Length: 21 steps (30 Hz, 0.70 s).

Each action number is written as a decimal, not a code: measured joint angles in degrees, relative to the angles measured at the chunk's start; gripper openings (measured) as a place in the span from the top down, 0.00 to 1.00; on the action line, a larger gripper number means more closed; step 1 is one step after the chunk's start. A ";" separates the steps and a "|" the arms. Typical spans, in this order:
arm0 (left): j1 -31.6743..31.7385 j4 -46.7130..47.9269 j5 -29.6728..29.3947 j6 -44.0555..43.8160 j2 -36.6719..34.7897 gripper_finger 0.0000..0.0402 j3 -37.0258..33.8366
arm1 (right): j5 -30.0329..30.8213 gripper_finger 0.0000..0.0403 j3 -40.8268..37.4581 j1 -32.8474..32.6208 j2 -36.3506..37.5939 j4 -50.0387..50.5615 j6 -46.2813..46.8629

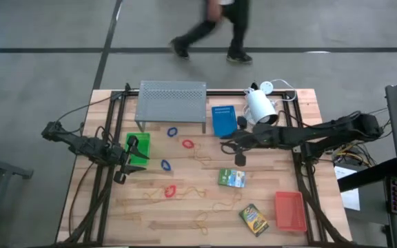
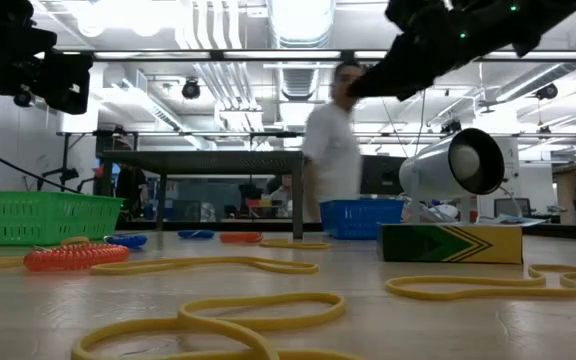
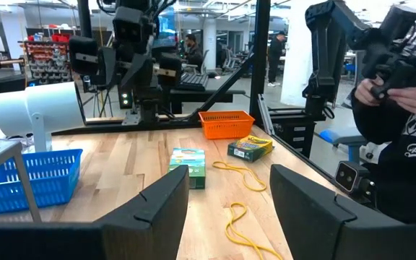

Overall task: Pick & Place Office Desk Supplies
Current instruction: Put the yellow rubber band into the blue bin

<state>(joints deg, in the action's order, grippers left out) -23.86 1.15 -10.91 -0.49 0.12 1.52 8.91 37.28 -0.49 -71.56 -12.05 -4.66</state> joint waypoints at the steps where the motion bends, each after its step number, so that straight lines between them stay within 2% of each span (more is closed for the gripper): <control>1: 0.00 0.00 -0.01 -0.02 0.00 0.50 0.02 | -0.09 0.80 0.64 0.00 -1.12 -0.05 0.02; 6: 0.00 0.00 0.00 0.00 0.02 0.50 0.00 | -1.63 0.80 2.81 -0.02 -5.37 -0.06 -0.29; 12: 0.00 0.00 0.01 0.00 0.02 0.50 0.01 | -2.57 0.80 3.49 -0.02 -6.31 -0.13 -0.84; 21: 0.00 -0.02 -0.01 -0.02 0.02 0.50 0.00 | -3.46 0.68 3.32 -0.13 -6.58 -0.15 -3.07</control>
<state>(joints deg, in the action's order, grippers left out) -23.86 1.13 -10.92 -0.51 0.14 1.52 5.45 40.60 -0.62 -78.14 -12.21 -7.73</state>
